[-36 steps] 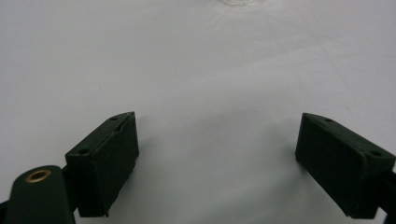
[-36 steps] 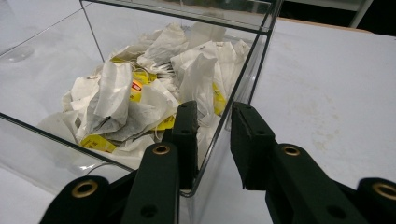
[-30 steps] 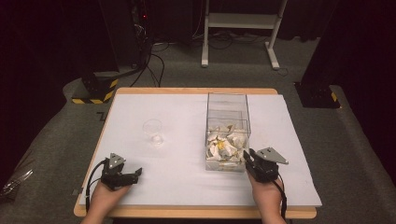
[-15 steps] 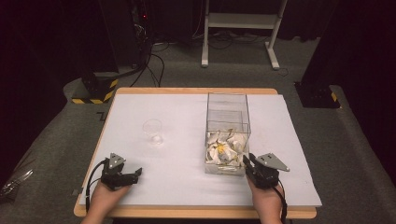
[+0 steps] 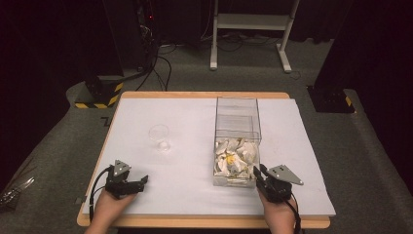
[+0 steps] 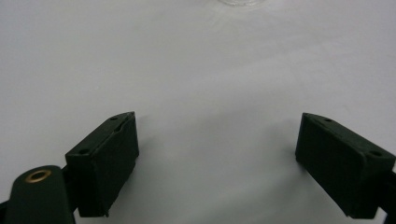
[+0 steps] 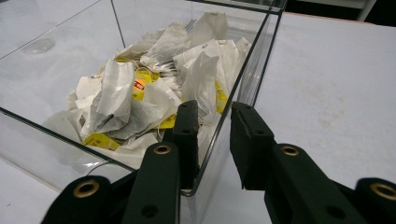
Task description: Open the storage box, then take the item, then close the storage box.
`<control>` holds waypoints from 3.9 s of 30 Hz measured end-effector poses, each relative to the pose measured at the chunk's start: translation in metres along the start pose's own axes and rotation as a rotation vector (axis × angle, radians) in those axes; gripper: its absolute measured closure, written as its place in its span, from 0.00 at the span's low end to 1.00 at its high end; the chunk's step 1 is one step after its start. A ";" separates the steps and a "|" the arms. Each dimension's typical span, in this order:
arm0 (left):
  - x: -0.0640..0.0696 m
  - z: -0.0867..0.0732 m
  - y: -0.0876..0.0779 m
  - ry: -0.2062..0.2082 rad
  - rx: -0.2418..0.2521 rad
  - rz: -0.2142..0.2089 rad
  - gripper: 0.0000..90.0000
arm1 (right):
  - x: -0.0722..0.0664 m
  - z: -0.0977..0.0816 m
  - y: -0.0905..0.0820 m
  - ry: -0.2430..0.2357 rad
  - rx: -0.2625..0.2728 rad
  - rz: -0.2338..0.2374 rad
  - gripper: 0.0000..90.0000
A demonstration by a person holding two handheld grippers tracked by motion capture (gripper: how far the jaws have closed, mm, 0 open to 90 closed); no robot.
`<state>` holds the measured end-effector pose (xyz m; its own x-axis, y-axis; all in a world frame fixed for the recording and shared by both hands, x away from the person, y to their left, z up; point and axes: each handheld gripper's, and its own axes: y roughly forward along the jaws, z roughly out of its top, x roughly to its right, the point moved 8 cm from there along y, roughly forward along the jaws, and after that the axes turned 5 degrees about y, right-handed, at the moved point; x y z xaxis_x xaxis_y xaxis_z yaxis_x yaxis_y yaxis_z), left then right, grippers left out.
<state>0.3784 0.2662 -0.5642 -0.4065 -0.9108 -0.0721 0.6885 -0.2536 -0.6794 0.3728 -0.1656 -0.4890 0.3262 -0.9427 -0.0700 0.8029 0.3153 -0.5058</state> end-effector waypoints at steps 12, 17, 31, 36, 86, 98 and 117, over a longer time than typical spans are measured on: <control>0.000 0.000 0.000 0.000 0.000 0.000 0.15 | 0.006 0.010 -0.004 0.015 0.031 0.009 0.74; 0.000 0.000 0.000 0.000 0.000 0.000 0.15 | 0.019 0.021 -0.009 0.026 0.066 0.001 0.74; 0.000 0.000 0.000 0.000 0.000 0.001 0.15 | 0.064 -0.002 0.013 0.073 -0.010 -0.063 0.78; 0.000 0.000 0.000 -0.002 0.001 0.006 0.15 | 0.071 -0.021 0.023 0.074 -0.054 -0.073 0.77; 0.047 0.052 -0.028 0.012 0.126 -0.154 0.16 | 0.082 -0.041 0.030 -0.028 -0.119 -0.047 0.67; 0.065 0.075 -0.031 0.050 0.131 -0.164 0.16 | 0.086 -0.038 0.031 -0.021 -0.131 -0.048 0.66; 0.112 0.100 -0.022 0.105 0.166 -0.247 0.12 | 0.088 -0.044 0.027 -0.046 -0.141 -0.059 0.65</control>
<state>0.3774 0.1373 -0.4842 -0.6274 -0.7787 -0.0003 0.6463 -0.5205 -0.5581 0.4012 -0.2450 -0.5467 0.3057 -0.9521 0.0007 0.7442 0.2385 -0.6239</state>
